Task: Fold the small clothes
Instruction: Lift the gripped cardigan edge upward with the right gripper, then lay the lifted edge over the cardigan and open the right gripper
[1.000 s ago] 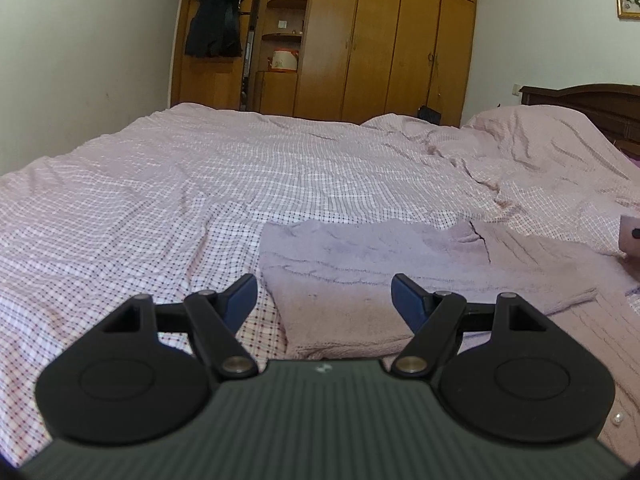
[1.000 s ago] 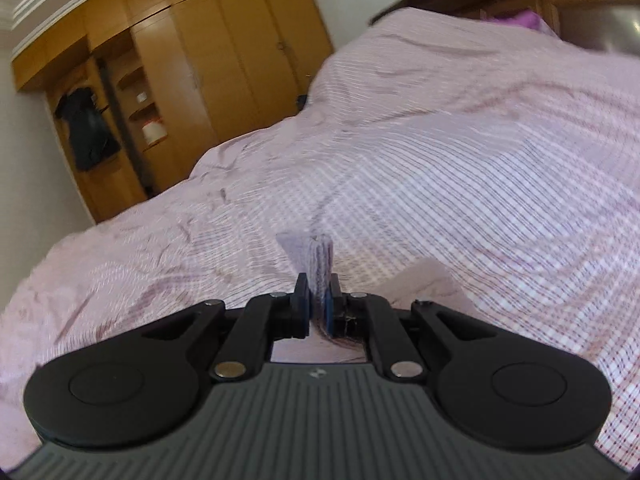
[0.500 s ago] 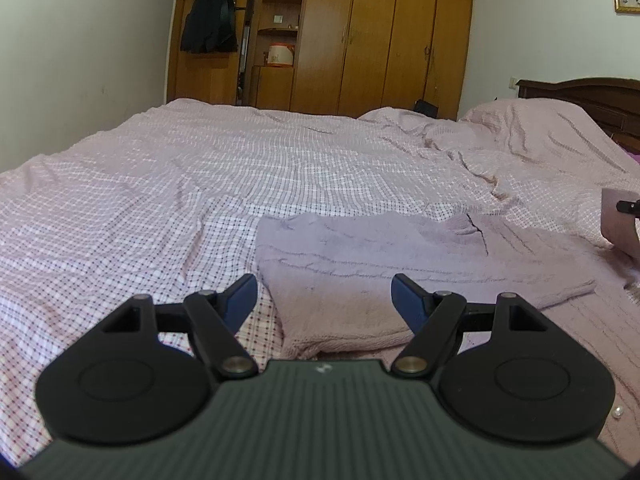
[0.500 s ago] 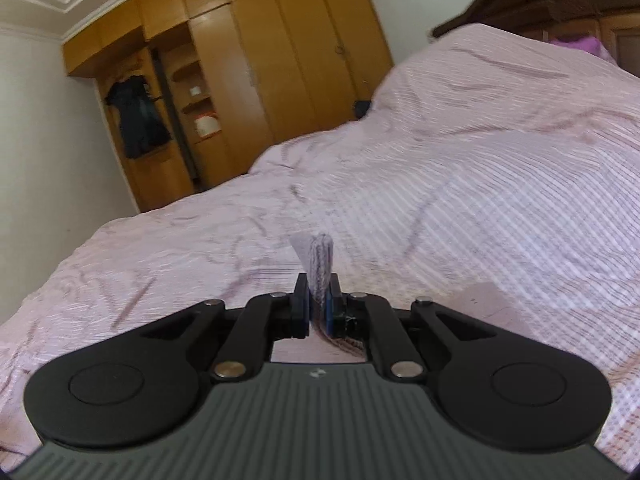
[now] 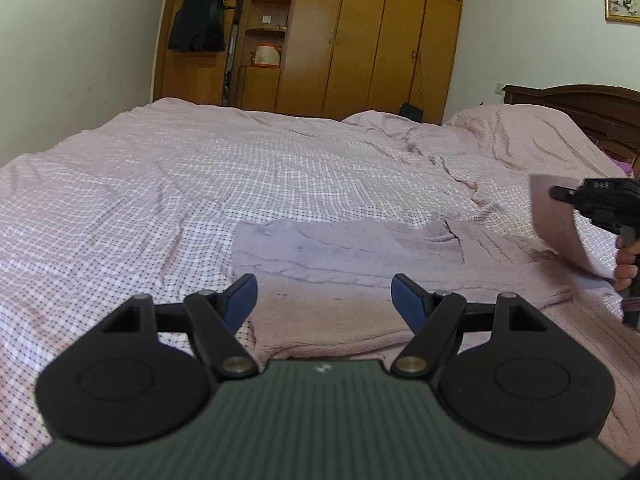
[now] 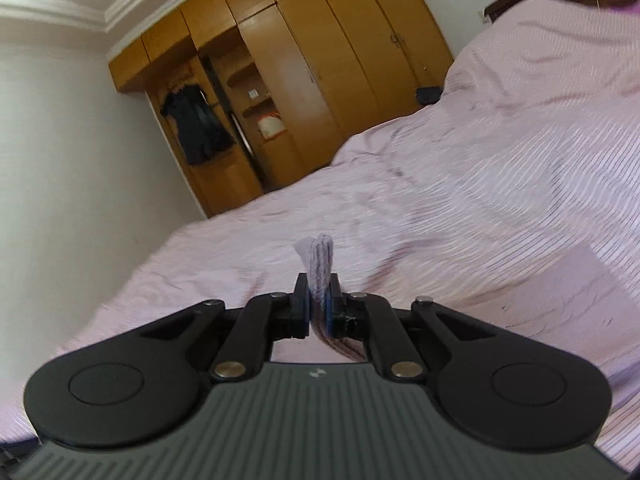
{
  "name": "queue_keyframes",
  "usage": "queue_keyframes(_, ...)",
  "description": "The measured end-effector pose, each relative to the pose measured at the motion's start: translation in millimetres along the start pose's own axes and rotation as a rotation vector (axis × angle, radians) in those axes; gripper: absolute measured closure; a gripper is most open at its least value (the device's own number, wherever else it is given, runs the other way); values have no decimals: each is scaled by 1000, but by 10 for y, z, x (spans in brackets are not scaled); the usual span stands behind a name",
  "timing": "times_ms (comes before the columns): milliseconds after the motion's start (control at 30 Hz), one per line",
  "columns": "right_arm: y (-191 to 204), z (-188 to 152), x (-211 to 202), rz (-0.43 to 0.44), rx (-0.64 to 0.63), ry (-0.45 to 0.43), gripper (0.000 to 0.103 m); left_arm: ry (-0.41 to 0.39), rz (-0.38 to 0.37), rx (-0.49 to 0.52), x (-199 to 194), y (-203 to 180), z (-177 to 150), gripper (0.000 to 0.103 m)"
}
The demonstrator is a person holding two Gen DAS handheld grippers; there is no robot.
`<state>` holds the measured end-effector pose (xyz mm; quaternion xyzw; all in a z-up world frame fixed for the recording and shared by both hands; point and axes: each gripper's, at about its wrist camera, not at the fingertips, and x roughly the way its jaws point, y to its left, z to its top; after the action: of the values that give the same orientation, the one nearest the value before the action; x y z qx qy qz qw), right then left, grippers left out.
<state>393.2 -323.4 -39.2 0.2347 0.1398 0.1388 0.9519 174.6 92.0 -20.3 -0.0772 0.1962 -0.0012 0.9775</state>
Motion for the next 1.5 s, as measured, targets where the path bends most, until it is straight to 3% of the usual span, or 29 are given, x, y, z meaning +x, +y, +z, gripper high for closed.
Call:
queue_keyframes(400,870,-128,36,98,43,-35,96,-4,-45,-87,-20,171,100,28)
queue_keyframes(700,1350,-363,83,171,52,9,96,35,-42,-112,48,197,77,28)
queue_keyframes(1000,1629,-607,94,203,26,40,95,50,-6,-174,64,331,95,28)
queue_keyframes(1233,1692,-877,185,235,75,85,95,56,18,-124,90,276,84,28)
queue_keyframes(1467,1707,-1174,335,200,88,173,95,61,29,-130,104,293,59,28)
queue_keyframes(1500,1677,-1205,361,196,90,199,90,65,33,-134,114,302,53,28)
